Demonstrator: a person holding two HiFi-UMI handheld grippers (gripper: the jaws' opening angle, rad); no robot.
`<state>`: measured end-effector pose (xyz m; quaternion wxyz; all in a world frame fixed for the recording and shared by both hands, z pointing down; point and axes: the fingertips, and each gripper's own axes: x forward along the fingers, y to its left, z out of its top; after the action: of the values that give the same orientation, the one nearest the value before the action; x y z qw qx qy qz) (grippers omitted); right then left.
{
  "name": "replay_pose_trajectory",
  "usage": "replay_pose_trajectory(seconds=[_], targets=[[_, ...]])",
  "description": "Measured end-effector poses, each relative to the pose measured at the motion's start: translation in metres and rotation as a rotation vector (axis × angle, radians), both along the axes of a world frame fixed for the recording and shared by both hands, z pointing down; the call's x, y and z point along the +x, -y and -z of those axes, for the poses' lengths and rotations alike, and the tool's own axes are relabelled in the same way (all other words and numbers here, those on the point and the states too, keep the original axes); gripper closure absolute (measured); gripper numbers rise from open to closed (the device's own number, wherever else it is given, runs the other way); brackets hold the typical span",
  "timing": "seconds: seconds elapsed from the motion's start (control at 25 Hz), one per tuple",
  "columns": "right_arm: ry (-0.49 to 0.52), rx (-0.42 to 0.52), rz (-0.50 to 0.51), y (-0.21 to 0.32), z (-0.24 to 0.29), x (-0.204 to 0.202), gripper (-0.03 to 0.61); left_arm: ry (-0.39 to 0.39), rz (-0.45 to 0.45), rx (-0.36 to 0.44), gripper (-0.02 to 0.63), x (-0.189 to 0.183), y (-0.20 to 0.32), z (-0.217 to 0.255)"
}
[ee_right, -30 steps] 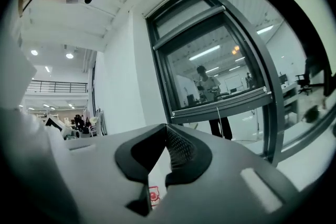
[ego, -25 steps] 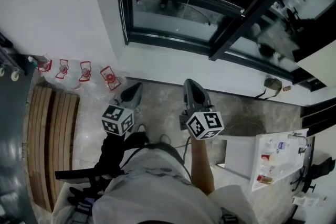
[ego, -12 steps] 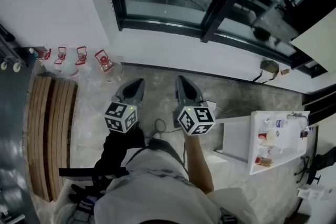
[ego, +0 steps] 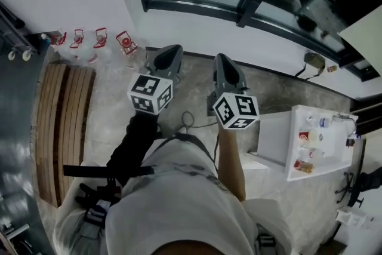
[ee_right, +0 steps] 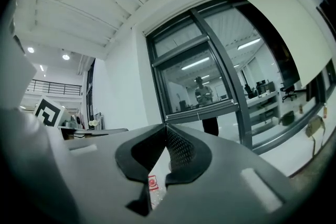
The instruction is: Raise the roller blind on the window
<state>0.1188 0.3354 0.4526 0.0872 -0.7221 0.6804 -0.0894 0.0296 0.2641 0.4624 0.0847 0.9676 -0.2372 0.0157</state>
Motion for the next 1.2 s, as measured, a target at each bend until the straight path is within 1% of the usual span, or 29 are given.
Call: replay_pose_trajectory(seconds=[0.08,0.2,0.36,0.52,0.64,0.92,1.12,1.2], targets=[[0.002,0.021,-0.02,-0.002,0.005,0.003,0.578,-0.002,0.001,0.012,0.615,-0.001,0.0,0.005],[0.016,0.024,-0.038,-0.004,0.004,0.001,0.578,0.003,0.012,0.014,0.615,-0.006,0.001,0.005],[0.005,0.039,-0.064,-0.002,0.009,0.0,0.578,-0.003,0.014,0.019,0.615,-0.012,0.006,0.009],[0.002,0.039,-0.085,0.0,0.007,-0.002,0.578,-0.014,0.017,0.0,0.615,-0.019,0.01,0.008],[0.002,0.043,-0.086,0.001,0.006,-0.004,0.578,-0.026,0.017,-0.012,0.615,-0.023,0.014,0.009],[-0.025,0.041,-0.085,0.002,0.008,-0.005,0.578,-0.016,0.026,-0.011,0.615,-0.024,0.015,0.008],[0.0,0.04,-0.071,0.003,0.004,-0.005,0.58,-0.013,0.036,-0.009,0.615,-0.027,0.018,0.006],[-0.004,0.04,-0.07,0.003,0.004,-0.005,0.58,-0.013,0.041,-0.011,0.615,-0.028,0.019,0.005]])
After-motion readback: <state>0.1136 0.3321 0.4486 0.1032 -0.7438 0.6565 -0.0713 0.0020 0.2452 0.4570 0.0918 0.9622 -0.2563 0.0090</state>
